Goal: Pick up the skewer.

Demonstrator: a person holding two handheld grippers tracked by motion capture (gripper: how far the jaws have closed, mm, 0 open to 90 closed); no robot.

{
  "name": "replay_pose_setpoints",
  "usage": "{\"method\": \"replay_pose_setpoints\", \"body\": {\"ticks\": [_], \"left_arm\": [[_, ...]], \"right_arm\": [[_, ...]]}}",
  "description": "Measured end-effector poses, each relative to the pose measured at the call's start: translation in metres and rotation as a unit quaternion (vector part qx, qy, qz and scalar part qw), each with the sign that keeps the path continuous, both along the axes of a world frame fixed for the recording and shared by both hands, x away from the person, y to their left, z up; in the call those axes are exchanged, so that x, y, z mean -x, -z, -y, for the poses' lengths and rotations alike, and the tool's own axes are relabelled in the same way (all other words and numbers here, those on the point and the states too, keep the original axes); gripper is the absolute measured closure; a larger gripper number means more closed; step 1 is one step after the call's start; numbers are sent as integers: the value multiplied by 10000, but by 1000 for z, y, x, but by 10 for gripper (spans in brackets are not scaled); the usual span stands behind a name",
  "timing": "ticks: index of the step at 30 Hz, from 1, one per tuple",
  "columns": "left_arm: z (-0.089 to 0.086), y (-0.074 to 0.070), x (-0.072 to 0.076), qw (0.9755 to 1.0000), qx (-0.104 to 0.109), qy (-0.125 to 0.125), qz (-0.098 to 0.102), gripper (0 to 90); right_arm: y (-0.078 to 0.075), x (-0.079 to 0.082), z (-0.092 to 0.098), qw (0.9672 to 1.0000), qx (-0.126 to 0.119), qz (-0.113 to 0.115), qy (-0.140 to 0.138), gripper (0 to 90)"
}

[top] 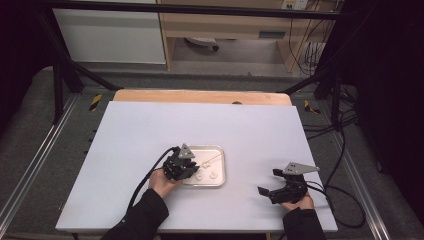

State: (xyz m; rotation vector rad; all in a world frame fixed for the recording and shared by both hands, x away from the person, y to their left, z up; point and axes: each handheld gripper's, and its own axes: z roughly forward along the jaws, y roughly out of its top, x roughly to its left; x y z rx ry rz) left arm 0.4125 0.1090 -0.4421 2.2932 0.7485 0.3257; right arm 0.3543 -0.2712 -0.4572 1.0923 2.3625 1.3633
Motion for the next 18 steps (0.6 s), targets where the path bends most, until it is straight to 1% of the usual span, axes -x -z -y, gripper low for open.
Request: {"method": "replay_pose_setpoints", "body": {"ticks": [3, 4, 9, 12, 18], "left_arm": [[0, 0, 0, 10000, -8, 15, 17, 818], [0, 0, 0, 10000, 7, 38, -8, 825], [1, 1, 1, 9999, -22, 107, 65, 874], [1, 0, 3, 9999, -8, 110, 110, 876], [-1, -2, 5, 9998, 85, 105, 163, 882]], "right_arm": [[0, 0, 0, 10000, 2, 7, -3, 16], [0, 0, 0, 10000, -9, 1, -4, 16], [0, 0, 0, 10000, 11, -12, -6, 16], [0, 0, 0, 10000, 14, -3, -12, 16], [0, 0, 0, 10000, 6, -19, -6, 16]]}}
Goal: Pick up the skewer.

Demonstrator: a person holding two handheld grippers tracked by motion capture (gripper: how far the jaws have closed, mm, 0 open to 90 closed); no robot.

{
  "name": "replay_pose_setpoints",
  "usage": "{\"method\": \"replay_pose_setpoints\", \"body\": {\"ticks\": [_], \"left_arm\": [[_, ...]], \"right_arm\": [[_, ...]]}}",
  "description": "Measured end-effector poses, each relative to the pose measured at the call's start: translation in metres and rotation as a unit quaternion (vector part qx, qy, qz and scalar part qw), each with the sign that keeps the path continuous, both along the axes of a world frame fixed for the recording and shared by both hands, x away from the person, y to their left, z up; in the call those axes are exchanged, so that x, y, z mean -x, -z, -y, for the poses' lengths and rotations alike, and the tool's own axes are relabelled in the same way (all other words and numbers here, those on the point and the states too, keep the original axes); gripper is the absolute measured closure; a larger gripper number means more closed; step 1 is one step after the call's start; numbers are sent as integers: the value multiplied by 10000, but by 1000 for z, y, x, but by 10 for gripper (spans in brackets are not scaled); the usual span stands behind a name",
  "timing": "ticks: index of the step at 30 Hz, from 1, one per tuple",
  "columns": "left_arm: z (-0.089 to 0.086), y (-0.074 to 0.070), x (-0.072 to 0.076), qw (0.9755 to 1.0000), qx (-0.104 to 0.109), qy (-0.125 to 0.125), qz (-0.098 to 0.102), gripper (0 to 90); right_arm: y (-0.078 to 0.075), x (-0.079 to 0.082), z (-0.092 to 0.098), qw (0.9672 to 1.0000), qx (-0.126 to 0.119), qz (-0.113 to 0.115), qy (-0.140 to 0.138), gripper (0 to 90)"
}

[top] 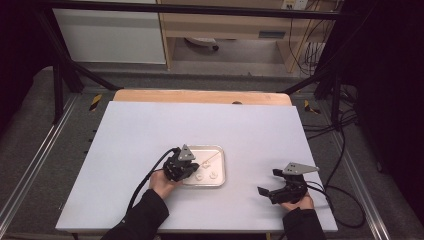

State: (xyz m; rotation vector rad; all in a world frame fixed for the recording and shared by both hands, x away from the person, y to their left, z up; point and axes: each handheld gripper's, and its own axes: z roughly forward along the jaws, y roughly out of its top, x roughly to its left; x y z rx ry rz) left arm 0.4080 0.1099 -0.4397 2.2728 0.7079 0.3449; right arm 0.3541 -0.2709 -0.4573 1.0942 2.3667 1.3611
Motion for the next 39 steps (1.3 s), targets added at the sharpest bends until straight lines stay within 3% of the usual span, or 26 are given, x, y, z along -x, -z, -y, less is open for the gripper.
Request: {"method": "replay_pose_setpoints", "body": {"ticks": [17, 32, 39], "left_arm": [[-17, -15, 14, 9997, 208, -80, 26, 883], [-27, -23, 32, 9996, 288, 61, -13, 883], [-26, -24, 35, 9995, 296, 140, -49, 882]], "right_arm": [[-3, 1, -5, 9999, 91, 94, -28, 18], [-12, 4, -31, 9970, 612, 380, -281, 18], [-18, 5, -44, 9935, 879, 575, -440, 19]]}}
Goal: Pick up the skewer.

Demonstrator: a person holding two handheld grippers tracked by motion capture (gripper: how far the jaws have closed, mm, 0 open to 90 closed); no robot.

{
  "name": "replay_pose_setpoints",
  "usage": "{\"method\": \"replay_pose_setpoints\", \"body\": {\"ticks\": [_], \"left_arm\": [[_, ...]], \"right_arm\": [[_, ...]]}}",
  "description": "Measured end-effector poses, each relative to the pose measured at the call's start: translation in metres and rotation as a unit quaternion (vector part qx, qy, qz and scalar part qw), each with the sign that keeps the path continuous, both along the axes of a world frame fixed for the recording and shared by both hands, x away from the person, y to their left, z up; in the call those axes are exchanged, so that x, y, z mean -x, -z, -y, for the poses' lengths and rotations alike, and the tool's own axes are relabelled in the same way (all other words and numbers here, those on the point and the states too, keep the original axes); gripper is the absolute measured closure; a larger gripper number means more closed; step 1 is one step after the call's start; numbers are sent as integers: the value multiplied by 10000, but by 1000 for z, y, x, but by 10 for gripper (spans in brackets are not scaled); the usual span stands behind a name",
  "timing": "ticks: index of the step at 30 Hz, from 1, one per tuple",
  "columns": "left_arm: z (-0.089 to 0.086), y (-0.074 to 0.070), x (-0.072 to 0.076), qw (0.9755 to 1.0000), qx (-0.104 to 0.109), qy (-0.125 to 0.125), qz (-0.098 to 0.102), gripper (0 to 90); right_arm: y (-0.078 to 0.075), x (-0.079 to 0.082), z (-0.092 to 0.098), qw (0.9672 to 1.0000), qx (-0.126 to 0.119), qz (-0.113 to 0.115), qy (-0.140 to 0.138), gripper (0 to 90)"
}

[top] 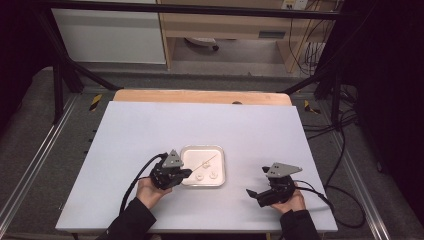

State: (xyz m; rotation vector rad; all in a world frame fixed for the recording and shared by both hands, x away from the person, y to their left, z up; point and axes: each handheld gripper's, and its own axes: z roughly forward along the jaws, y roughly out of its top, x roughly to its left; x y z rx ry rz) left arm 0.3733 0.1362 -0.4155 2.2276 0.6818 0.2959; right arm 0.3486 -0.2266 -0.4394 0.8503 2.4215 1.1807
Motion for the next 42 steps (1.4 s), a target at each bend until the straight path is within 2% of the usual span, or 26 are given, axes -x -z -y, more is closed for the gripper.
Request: {"method": "replay_pose_setpoints", "body": {"ticks": [8, 15, 19, 24, 29, 33, 37, 42], "left_arm": [[8, 1, 3, 9999, -89, 140, -22, 883], [18, -1, 5, 9995, -166, 271, -28, 884], [26, -2, 6, 9990, -218, 379, -30, 883], [38, -4, 9, 9981, -296, 537, -6, 884], [52, -7, 11, 9965, -401, 728, 4, 883], [60, -7, 12, 9958, -448, 801, -6, 883], [73, -7, 13, 9938, -559, 959, -17, 884], [81, -7, 13, 9926, -630, 1039, -33, 884]], "right_arm": [[-8, 3, -15, 9983, 466, 303, -155, 22], [-12, 8, -27, 9944, 861, 538, -306, 33], [-12, 9, -32, 9909, 1082, 693, -390, 43], [-15, 12, -39, 9846, 1385, 944, -499, 64], [-19, 13, -47, 9783, 1647, 1084, -628, 92], [-21, 16, -51, 9713, 1870, 1296, -699, 124], [-22, 18, -53, 9670, 1952, 1412, -833, 176], [-21, 20, -57, 9562, 2198, 1626, -1047, 263]]}}
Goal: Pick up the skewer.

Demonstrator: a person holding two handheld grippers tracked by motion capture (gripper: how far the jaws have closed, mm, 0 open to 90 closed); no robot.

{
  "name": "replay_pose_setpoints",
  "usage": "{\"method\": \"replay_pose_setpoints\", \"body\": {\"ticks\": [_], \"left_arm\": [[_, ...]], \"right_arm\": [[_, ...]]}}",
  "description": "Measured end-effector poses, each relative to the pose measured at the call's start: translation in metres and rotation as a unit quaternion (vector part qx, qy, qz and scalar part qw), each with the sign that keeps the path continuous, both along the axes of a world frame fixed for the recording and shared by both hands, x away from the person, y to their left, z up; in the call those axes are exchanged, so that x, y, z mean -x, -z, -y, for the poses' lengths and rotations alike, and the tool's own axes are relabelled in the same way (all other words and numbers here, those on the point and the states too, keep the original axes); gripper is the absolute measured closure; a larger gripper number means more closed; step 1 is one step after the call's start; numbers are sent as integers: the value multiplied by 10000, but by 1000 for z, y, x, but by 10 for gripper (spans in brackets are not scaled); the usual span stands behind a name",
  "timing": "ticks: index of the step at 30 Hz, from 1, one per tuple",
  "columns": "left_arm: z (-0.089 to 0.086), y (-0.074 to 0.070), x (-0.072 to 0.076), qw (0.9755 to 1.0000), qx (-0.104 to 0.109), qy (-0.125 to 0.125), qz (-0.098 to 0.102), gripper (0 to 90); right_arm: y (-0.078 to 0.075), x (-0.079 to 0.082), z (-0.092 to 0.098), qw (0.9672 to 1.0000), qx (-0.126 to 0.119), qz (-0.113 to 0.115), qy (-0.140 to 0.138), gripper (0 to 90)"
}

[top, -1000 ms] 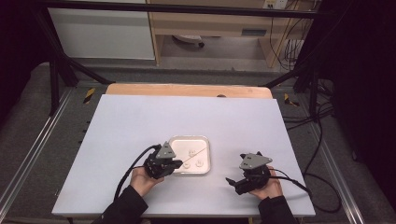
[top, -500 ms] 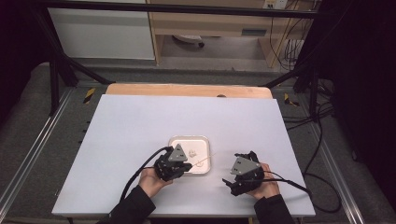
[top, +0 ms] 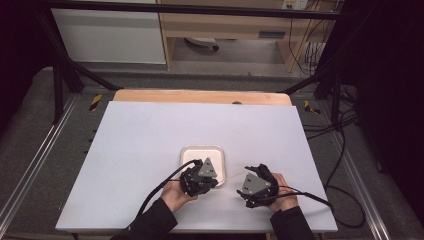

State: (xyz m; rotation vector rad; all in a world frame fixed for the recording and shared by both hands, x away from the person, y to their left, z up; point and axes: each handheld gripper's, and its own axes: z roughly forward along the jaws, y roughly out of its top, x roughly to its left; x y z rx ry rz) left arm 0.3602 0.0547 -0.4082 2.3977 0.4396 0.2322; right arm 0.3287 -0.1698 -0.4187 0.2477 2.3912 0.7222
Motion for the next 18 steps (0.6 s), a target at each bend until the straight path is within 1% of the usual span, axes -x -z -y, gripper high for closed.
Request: {"method": "replay_pose_setpoints", "body": {"ticks": [4, 7, 8, 10, 12, 13, 14, 16, 18], "left_arm": [[10, -1, 1, 9999, -74, 114, 1, 883], [15, -1, 2, 9997, -154, 188, 17, 883], [17, -1, 2, 9996, -182, 208, 17, 884], [20, -1, 3, 9995, -199, 242, 19, 884], [24, -1, 4, 9993, -236, 287, 49, 884], [25, -1, 4, 9991, -245, 338, 23, 883], [27, -1, 5, 9991, -235, 347, 14, 884], [28, -2, 5, 9989, -263, 391, 20, 884], [30, -2, 5, 9988, -264, 414, 8, 883]], "right_arm": [[2, 2, -3, 9994, 245, 156, -199, 346], [4, 2, -5, 9980, 497, 205, -338, 401], [6, 2, -6, 9977, 543, 210, -359, 419], [7, 2, -6, 9961, 675, 292, -491, 459], [7, 3, -6, 9948, 748, 395, -572, 501], [7, 3, -6, 9939, 783, 461, -628, 521], [8, 4, -6, 9937, 792, 458, -644, 541], [8, 4, -6, 9917, 909, 527, -740, 578], [10, 4, -6, 9902, 1004, 581, -778, 618]]}}
